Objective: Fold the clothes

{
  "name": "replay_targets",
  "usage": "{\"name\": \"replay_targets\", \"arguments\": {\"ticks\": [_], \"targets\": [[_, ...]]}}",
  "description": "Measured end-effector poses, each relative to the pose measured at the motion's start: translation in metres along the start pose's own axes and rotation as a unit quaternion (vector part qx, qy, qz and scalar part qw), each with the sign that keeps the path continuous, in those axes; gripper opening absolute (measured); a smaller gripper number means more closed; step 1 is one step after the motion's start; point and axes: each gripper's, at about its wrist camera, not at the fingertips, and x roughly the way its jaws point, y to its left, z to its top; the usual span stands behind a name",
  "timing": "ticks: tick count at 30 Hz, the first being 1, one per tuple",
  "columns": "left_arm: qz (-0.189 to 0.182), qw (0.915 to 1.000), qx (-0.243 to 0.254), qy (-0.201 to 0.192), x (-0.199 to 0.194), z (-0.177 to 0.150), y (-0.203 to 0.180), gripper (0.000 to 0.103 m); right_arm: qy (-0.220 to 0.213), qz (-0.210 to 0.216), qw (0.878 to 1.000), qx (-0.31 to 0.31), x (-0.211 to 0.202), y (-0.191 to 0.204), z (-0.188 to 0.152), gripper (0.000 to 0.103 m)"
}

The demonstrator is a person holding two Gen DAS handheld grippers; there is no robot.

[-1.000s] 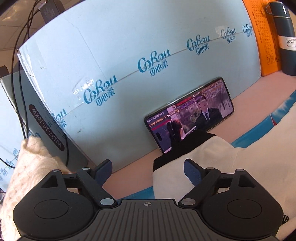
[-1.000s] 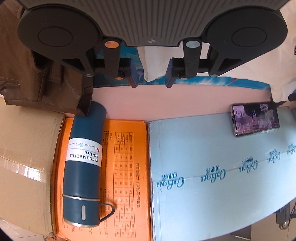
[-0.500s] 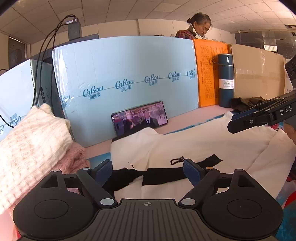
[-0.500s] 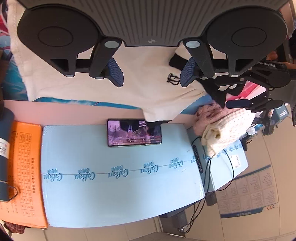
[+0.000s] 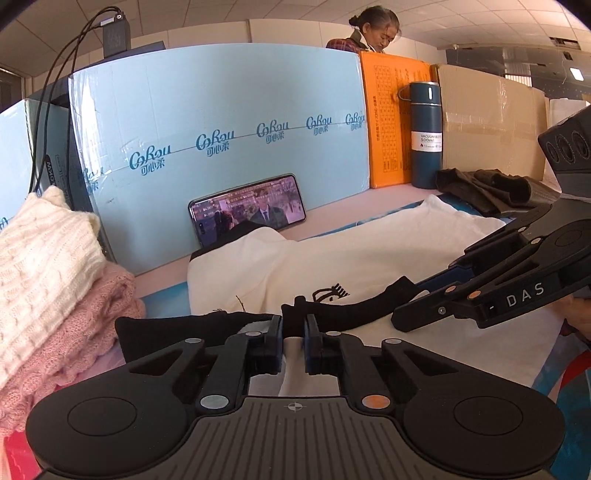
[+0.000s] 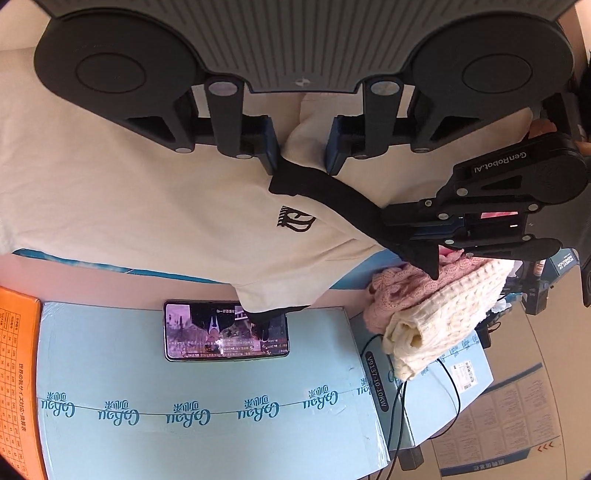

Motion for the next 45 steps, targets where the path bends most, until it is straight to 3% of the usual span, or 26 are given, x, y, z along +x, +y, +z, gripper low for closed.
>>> {"name": "replay_targets", "arguments": {"ticks": [3, 10, 14, 20, 22, 26, 30, 31, 34, 35, 36, 38, 40, 42, 45], "targets": [[0.001, 0.9995, 0.002, -0.031, -0.020, 0.001, -0.008, 0.007, -0.028, 0.006, 1.000, -0.005, -0.014, 0.009, -0.003, 0.011], [-0.026, 0.9893, -0.021, -0.142, -0.096, 0.002, -0.029, 0.007, -0.114, 0.043, 0.993, -0.007, -0.076, 0.030, -0.015, 0.010], [-0.068, 0.9743, -0.051, -0.209, -0.136, -0.013, -0.032, 0.007, -0.156, 0.070, 0.985, -0.012, -0.121, 0.042, -0.035, 0.010], [-0.152, 0.9515, -0.080, -0.255, -0.181, -0.045, -0.041, 0.007, -0.180, 0.129, 0.975, -0.035, -0.166, 0.057, -0.079, 0.010], [-0.180, 0.9474, -0.094, -0.248, -0.191, -0.053, -0.045, 0.007, -0.169, 0.137, 0.975, -0.035, -0.171, 0.059, -0.092, 0.010], [-0.231, 0.9488, -0.097, -0.192, -0.198, -0.071, -0.055, 0.007, -0.130, 0.144, 0.980, -0.047, -0.174, 0.065, -0.114, 0.010], [-0.264, 0.9572, -0.081, -0.087, -0.186, -0.085, -0.064, 0.012, -0.050, 0.149, 0.986, -0.059, -0.166, 0.072, -0.137, 0.012], [-0.262, 0.9602, -0.070, -0.066, -0.182, -0.086, -0.066, 0.015, -0.041, 0.150, 0.986, -0.059, -0.166, 0.072, -0.142, 0.017], [-0.249, 0.9638, -0.056, -0.076, -0.179, -0.079, -0.066, 0.045, -0.057, 0.157, 0.985, -0.048, -0.180, 0.065, -0.147, 0.059], [-0.254, 0.9609, -0.057, -0.093, -0.180, -0.074, -0.064, 0.069, -0.072, 0.153, 0.985, -0.046, -0.187, 0.061, -0.147, 0.062], [-0.264, 0.9555, -0.061, -0.117, -0.179, -0.066, -0.062, 0.083, -0.088, 0.147, 0.984, -0.043, -0.194, 0.056, -0.145, 0.062], [-0.286, 0.9426, -0.071, -0.157, -0.172, -0.048, -0.059, 0.084, -0.117, 0.125, 0.985, -0.028, -0.205, 0.040, -0.140, 0.075], [-0.303, 0.9333, -0.082, -0.174, -0.155, -0.027, -0.061, 0.085, -0.142, 0.089, 0.986, -0.003, -0.212, 0.019, -0.134, 0.078], [-0.304, 0.9367, -0.078, -0.156, -0.126, -0.002, -0.071, 0.086, -0.153, 0.037, 0.987, 0.034, -0.217, -0.003, -0.129, 0.078], [-0.309, 0.9477, -0.035, -0.072, -0.067, 0.026, -0.096, 0.086, -0.154, -0.048, 0.984, 0.082, -0.219, -0.031, -0.126, 0.079]]}}
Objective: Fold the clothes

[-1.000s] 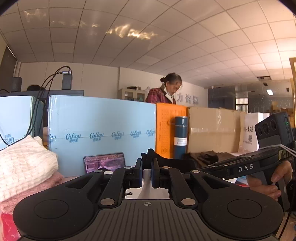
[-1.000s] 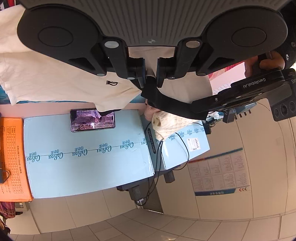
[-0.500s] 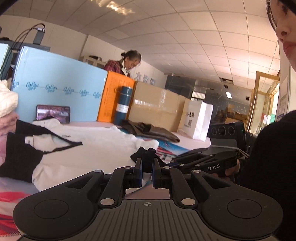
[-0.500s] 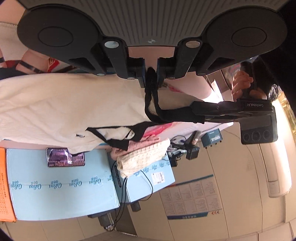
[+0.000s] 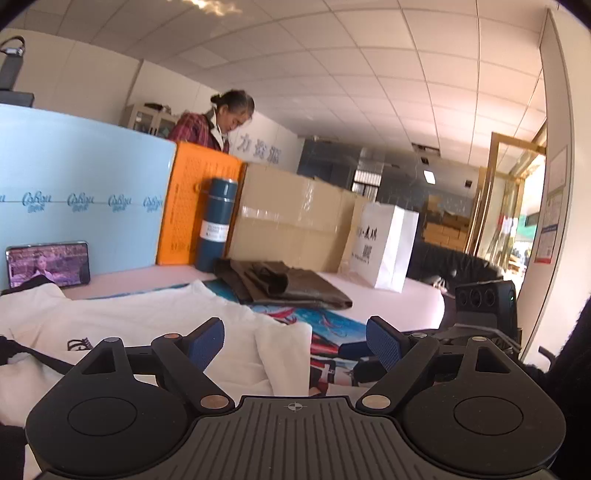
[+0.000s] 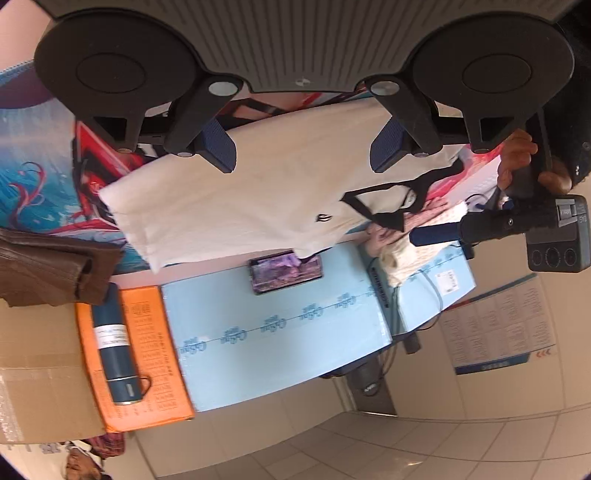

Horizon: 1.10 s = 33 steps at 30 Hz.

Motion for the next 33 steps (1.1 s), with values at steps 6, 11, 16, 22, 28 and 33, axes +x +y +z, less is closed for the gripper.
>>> {"name": "replay_targets", "arguments": {"ticks": [6, 11, 16, 22, 28, 33], "targets": [[-0.075, 0.9852, -0.003, 0.154, 0.112, 0.009, 0.017, 0.086, -0.017, -0.094, 0.995, 0.024, -0.007, -0.038, 0.000, 0.080], [-0.100, 0.9740, -0.019, 0.202, 0.152, -0.006, 0.014, 0.086, -0.035, -0.137, 0.989, 0.034, -0.013, -0.056, 0.004, 0.083], [-0.162, 0.9678, -0.022, 0.192, 0.154, -0.007, 0.003, 0.088, -0.039, -0.152, 0.986, 0.052, -0.017, -0.068, 0.008, 0.083], [-0.193, 0.9633, 0.044, 0.182, 0.148, -0.009, -0.035, 0.088, -0.031, -0.120, 0.989, 0.086, -0.019, -0.071, 0.007, 0.083], [-0.205, 0.9473, 0.148, 0.197, 0.135, -0.024, -0.080, 0.088, -0.014, -0.089, 0.985, 0.144, -0.028, -0.079, 0.000, 0.083], [-0.142, 0.9600, 0.183, 0.158, 0.092, -0.025, -0.082, 0.089, -0.001, -0.103, 0.979, 0.177, -0.034, -0.083, -0.009, 0.083]]}}
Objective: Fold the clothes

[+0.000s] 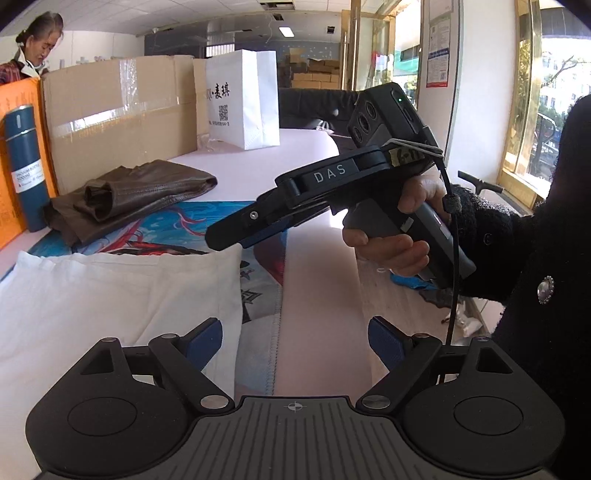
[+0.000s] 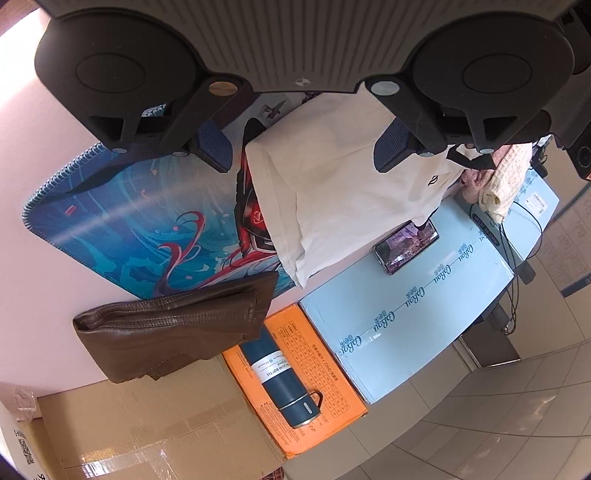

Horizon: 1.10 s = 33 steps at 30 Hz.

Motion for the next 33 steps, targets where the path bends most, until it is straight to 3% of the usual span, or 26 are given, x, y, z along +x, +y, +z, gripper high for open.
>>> {"name": "replay_targets", "arguments": {"ticks": [3, 5, 7, 9, 11, 14, 15, 22, 24, 25, 26, 28, 29, 33], "targets": [[0.074, 0.9963, -0.035, -0.025, -0.036, -0.013, 0.008, 0.089, 0.005, -0.009, 1.000, -0.010, 0.000, 0.004, -0.002, 0.083], [0.146, 0.9860, -0.070, -0.041, -0.064, -0.027, 0.014, 0.089, 0.008, -0.012, 1.000, -0.020, 0.001, 0.009, -0.004, 0.081], [0.221, 0.9673, -0.113, -0.053, -0.093, -0.045, 0.017, 0.089, 0.011, -0.023, 0.999, -0.028, 0.007, 0.014, -0.005, 0.079], [0.287, 0.9435, -0.153, -0.065, -0.119, -0.063, 0.016, 0.089, 0.011, -0.044, 0.998, -0.035, 0.014, 0.019, -0.005, 0.070], [0.329, 0.9239, -0.183, -0.070, -0.137, -0.079, 0.015, 0.089, 0.009, -0.066, 0.997, -0.044, 0.019, 0.024, -0.006, 0.043], [0.360, 0.9053, -0.216, -0.067, -0.153, -0.096, 0.015, 0.090, 0.014, -0.096, 0.992, -0.083, 0.023, 0.031, -0.010, 0.011], [0.364, 0.9019, -0.223, -0.065, -0.156, -0.101, 0.016, 0.090, 0.016, -0.101, 0.990, -0.100, 0.021, 0.033, -0.013, 0.007], [0.361, 0.8975, -0.245, -0.065, -0.159, -0.118, 0.012, 0.090, 0.031, -0.113, 0.986, -0.122, -0.007, 0.035, -0.026, 0.004], [0.370, 0.8918, -0.251, -0.070, -0.161, -0.120, 0.008, 0.090, 0.029, -0.114, 0.986, -0.121, -0.008, 0.034, -0.025, 0.005], [0.381, 0.8848, -0.257, -0.078, -0.165, -0.122, 0.005, 0.090, 0.024, -0.121, 0.985, -0.121, -0.008, 0.034, -0.024, 0.011], [0.393, 0.8762, -0.265, -0.087, -0.170, -0.125, 0.002, 0.090, 0.015, -0.131, 0.984, -0.121, -0.009, 0.035, -0.022, 0.031], [0.416, 0.8580, -0.282, -0.106, -0.180, -0.130, -0.004, 0.090, -0.006, -0.128, 0.984, -0.127, -0.013, 0.039, -0.018, 0.061], [0.436, 0.8416, -0.298, -0.112, -0.187, -0.134, -0.006, 0.090, -0.019, -0.112, 0.984, -0.140, -0.014, 0.044, -0.016, 0.061], [0.511, 0.7582, -0.384, -0.127, -0.215, -0.153, 0.006, 0.089, -0.037, -0.022, 0.980, -0.196, -0.007, 0.073, -0.014, 0.065]]}}
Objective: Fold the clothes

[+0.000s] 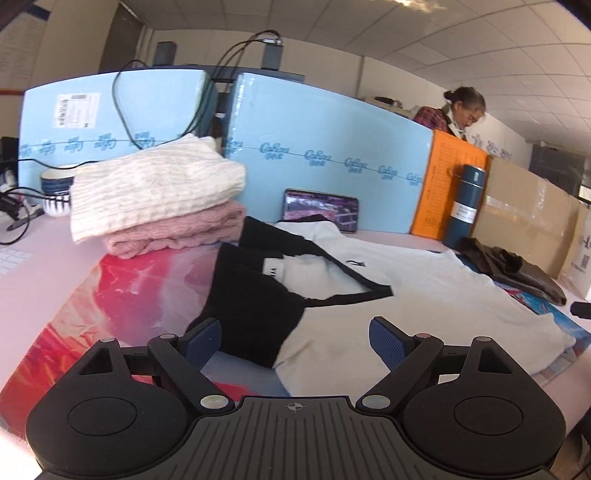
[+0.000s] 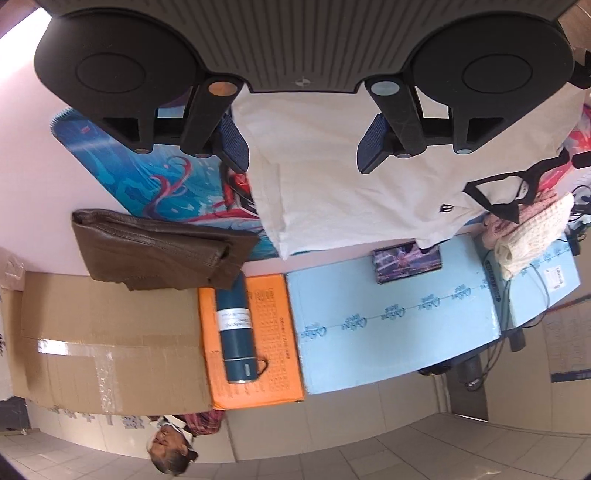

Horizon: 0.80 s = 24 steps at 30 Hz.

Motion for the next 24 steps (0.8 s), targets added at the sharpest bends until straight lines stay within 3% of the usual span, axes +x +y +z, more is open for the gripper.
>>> {"name": "replay_targets", "arguments": {"ticks": [3, 5, 7, 9, 12, 14, 20, 22, 24], "targets": [[0.031, 0.9968, -0.072, 0.019, 0.012, 0.007, 0.023, 0.089, 0.020, 0.118, 0.992, -0.027, 0.020, 0.032, 0.002, 0.066], [0.016, 0.9937, -0.108, 0.026, 0.018, 0.007, 0.035, 0.088, 0.037, 0.208, 0.976, -0.053, 0.030, 0.056, -0.001, 0.067], [0.006, 0.9919, -0.124, 0.028, 0.023, 0.006, 0.041, 0.088, 0.059, 0.298, 0.948, -0.097, 0.034, 0.083, -0.006, 0.068], [0.008, 0.9922, -0.121, 0.030, 0.027, 0.006, 0.041, 0.088, 0.079, 0.376, 0.912, -0.147, 0.035, 0.108, -0.012, 0.071], [0.003, 0.9932, -0.111, 0.033, 0.033, 0.007, 0.036, 0.089, 0.103, 0.425, 0.873, -0.216, 0.035, 0.141, -0.019, 0.076], [-0.002, 0.9934, -0.110, 0.035, 0.038, 0.008, 0.032, 0.089, 0.111, 0.436, 0.856, -0.255, 0.039, 0.159, -0.024, 0.076], [-0.001, 0.9938, -0.106, 0.034, 0.045, 0.008, 0.021, 0.090, 0.137, 0.445, 0.811, -0.354, 0.054, 0.197, -0.045, 0.076], [0.000, 0.9928, -0.115, 0.034, 0.047, 0.009, 0.022, 0.090, 0.129, 0.443, 0.802, -0.378, 0.051, 0.203, -0.051, 0.075], [0.007, 0.9929, -0.114, 0.034, 0.050, 0.010, 0.019, 0.090, 0.116, 0.440, 0.798, -0.395, 0.048, 0.206, -0.055, 0.066]]}}
